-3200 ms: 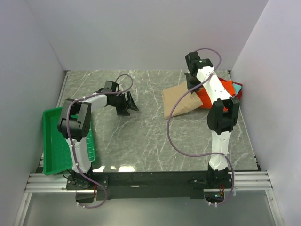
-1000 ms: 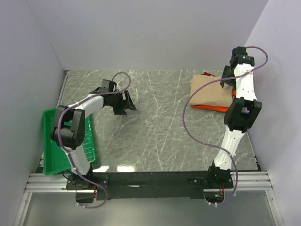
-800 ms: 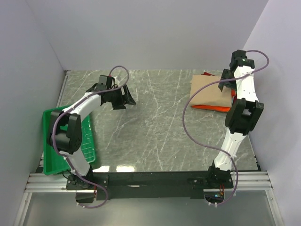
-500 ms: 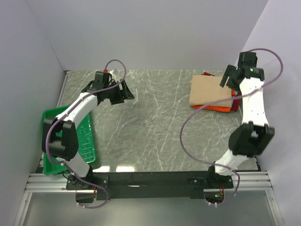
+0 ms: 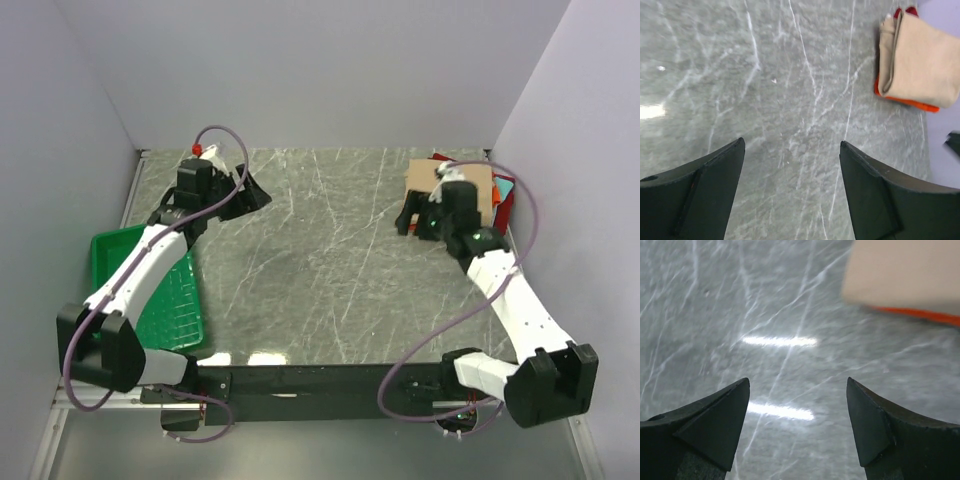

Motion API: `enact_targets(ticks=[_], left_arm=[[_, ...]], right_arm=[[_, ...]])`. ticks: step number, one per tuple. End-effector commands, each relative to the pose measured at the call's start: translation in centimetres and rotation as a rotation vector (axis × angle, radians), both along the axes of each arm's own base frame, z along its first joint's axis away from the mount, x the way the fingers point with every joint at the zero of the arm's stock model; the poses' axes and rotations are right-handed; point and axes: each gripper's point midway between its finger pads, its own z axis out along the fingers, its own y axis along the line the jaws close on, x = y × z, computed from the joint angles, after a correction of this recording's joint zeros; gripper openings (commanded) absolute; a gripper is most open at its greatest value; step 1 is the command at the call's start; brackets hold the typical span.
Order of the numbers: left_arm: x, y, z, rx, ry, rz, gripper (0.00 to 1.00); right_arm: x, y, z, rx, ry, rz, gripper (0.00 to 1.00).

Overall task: Fold and stack the t-shirts
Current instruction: Reset both grippers

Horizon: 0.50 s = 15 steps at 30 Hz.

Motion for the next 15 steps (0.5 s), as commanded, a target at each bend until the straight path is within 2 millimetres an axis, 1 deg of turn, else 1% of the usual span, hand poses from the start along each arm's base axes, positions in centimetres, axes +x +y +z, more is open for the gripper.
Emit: enact_targets(ticks=[1, 2, 3, 4, 5, 6, 7, 8, 9, 10, 11, 12, 13, 14, 15], left_arm=[[0.0, 1.3, 2.8, 0.003, -0.119, 0.078, 0.83], [-0.1, 1.8, 2.2, 0.015, -0.114, 0.104, 0.83], [-0.3, 1.9, 2.3, 0.015, -0.122, 0.11, 0.83], [-0.6, 2.2, 2.9, 0.01, -0.145, 0.12, 0.83], [-0.9, 2.3, 2.5, 0.008, -0.155, 0.119, 0.83], [-1.1, 2.3, 2.7, 0.005, -0.168, 0.121, 0.83], [-1.4, 2.5, 3.3, -0.006, -0.191, 0.126, 0.83], [-1.7, 2.6, 2.9, -0.005, -0.191, 0.131, 0.83], [-1.8, 2.7, 2.9, -0.005, -0.196, 0.135, 0.83], [-2.2, 2.9, 3.2, -0.007, -0.206, 0.142, 0.83], [-2.4, 3.1, 2.9, -0.003, -0.205, 0.145, 0.83], [-2.5, 3.4, 2.9, 0.002, -0.211, 0.161, 0.83], [-2.9, 3.6, 3.4, 0.004, -0.229, 0.167, 0.83], [-3.1, 3.8, 3.0, 0.011, -0.225, 0.171, 0.83], [-3.3, 4.1, 2.9, 0.021, -0.222, 0.182, 0.83]], right_arm=[[0.4, 3.6, 2.8, 0.098, -0.194, 0.028, 0.84], [0.0, 4.0, 3.0, 0.117, -0.211, 0.027, 0.84], [-0.3, 4.3, 2.1, 0.129, -0.214, 0.027, 0.84], [-0.5, 4.5, 2.0, 0.151, -0.22, 0.012, 0.84], [-1.2, 5.0, 1.3, 0.163, -0.216, 0.025, 0.84], [-1.3, 4.9, 1.3, 0.164, -0.236, 0.005, 0.84], [-1.3, 4.4, 1.2, 0.149, -0.25, -0.029, 0.83], [-1.8, 4.6, 1.6, 0.146, -0.277, -0.025, 0.83], [-2.1, 4.4, 1.0, 0.132, -0.281, -0.037, 0.83], [-2.3, 4.0, 1.0, 0.112, -0.293, -0.055, 0.83], [-2.5, 3.2, 1.5, 0.095, -0.32, -0.093, 0.83], [-2.8, 2.8, 1.2, 0.083, -0.323, -0.108, 0.83], [-3.0, 2.5, 1.3, 0.073, -0.336, -0.12, 0.83], [-3.2, 1.7, 1.5, 0.062, -0.353, -0.152, 0.83], [-3.3, 1.3, 1.7, 0.056, -0.363, -0.165, 0.83]])
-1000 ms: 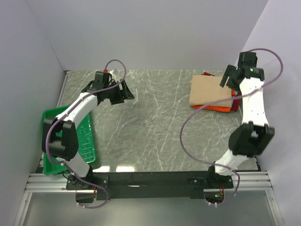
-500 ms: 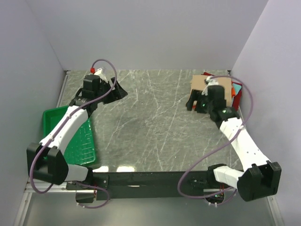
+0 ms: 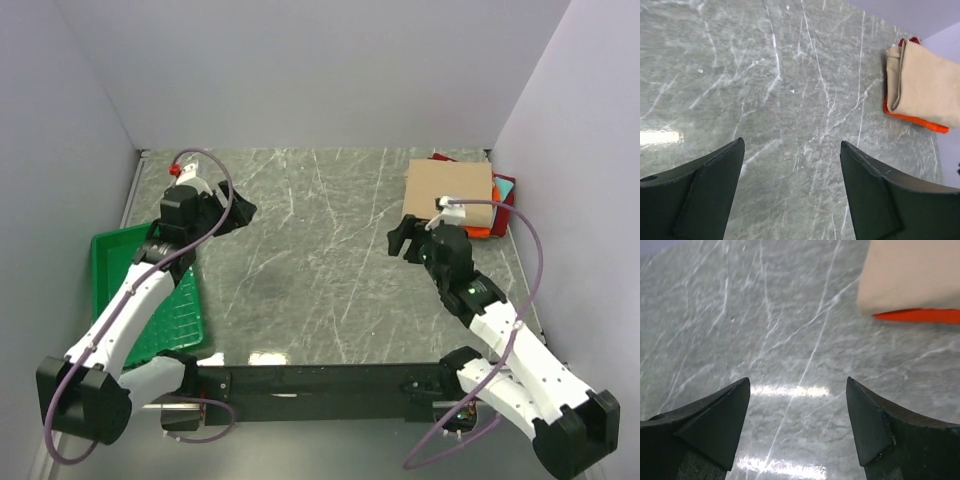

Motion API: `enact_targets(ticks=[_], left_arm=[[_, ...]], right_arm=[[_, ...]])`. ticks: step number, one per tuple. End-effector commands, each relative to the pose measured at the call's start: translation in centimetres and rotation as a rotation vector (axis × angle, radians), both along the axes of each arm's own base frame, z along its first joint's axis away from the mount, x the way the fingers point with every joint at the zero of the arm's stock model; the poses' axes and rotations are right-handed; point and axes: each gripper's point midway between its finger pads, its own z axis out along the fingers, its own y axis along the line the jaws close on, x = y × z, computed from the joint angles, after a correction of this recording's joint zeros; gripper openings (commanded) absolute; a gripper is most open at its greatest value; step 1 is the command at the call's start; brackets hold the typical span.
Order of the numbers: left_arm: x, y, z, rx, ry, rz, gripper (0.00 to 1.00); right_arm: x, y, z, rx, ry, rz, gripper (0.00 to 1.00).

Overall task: Fold and stack the t-shirts
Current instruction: Reset both grippers

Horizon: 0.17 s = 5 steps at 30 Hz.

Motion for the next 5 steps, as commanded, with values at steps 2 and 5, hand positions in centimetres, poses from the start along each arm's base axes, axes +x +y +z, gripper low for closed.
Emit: enact_targets(ticks=[2, 5], left_arm=[[-0.3, 1.1, 1.9, 0.01, -0.087, 0.054, 0.83], [-0.6, 1.8, 1.6, 0.025, -0.074, 0.084, 0.84]], right_arm=[[0.3, -3.0, 2.7, -0.008, -0.14, -0.16, 0.84], [0.0, -4.3, 3.0, -0.019, -0.167, -0.216, 0.83]])
